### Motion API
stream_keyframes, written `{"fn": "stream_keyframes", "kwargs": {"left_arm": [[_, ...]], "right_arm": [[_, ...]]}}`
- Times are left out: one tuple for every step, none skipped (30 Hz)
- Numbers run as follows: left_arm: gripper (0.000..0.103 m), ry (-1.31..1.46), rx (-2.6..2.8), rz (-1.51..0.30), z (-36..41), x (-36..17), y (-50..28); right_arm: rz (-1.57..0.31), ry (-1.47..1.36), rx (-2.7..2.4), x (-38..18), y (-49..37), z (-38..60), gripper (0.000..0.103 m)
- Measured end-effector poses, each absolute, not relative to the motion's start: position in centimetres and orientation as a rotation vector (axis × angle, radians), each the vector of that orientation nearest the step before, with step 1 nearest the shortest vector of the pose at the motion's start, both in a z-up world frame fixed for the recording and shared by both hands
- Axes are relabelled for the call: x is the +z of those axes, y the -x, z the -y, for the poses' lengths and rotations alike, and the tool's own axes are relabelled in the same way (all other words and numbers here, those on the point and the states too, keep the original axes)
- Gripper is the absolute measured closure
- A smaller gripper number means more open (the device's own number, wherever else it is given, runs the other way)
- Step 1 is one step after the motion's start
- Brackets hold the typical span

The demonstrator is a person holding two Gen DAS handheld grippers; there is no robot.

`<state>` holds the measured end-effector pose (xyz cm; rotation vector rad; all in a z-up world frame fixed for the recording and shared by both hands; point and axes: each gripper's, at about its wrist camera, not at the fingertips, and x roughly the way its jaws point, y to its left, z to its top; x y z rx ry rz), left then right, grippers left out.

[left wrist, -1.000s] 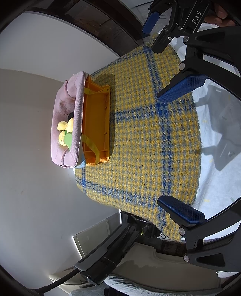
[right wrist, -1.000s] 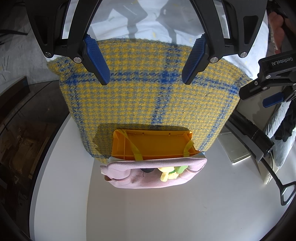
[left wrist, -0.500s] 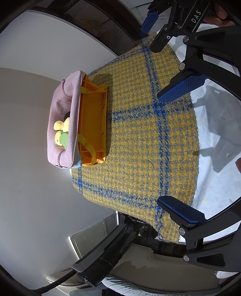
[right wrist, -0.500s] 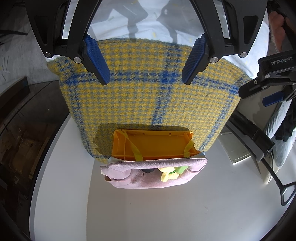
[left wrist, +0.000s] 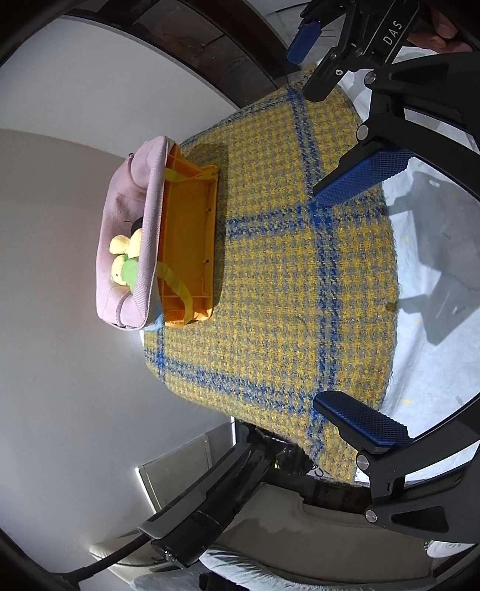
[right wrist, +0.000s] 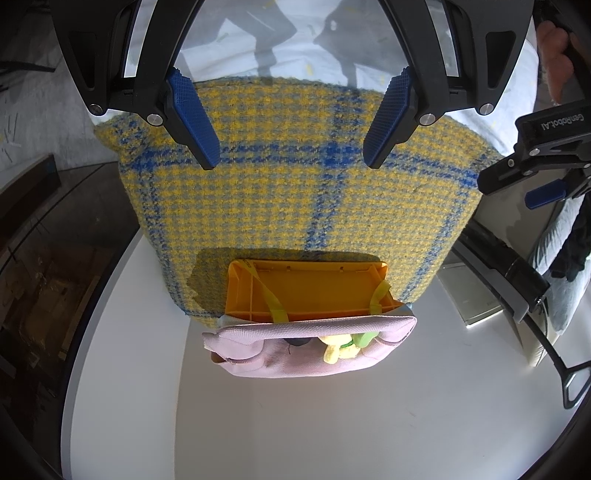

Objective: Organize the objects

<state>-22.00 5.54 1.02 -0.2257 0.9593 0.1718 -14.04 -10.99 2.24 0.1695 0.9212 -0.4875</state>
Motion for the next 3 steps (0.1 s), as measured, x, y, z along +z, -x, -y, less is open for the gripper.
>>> {"fn": "stream_keyframes", "kwargs": {"left_arm": [[0.000,0.226,0.170,-0.962,-5.54,0.99,21.99],[0.000,0.225,0.168,-0.967,-5.52,0.92,21.93],[0.000,0.223,0.167,-0.971,-5.46,0.86,21.88]], "right_arm": [[-0.921,-0.170,-0.489,2.23,14.05,11.00,0.023],[-0.922,-0.169,-0.489,2.21,14.06,11.04,0.023],[-0.922,-0.168,-0.488,2.17,14.06,11.09,0.023]]}}
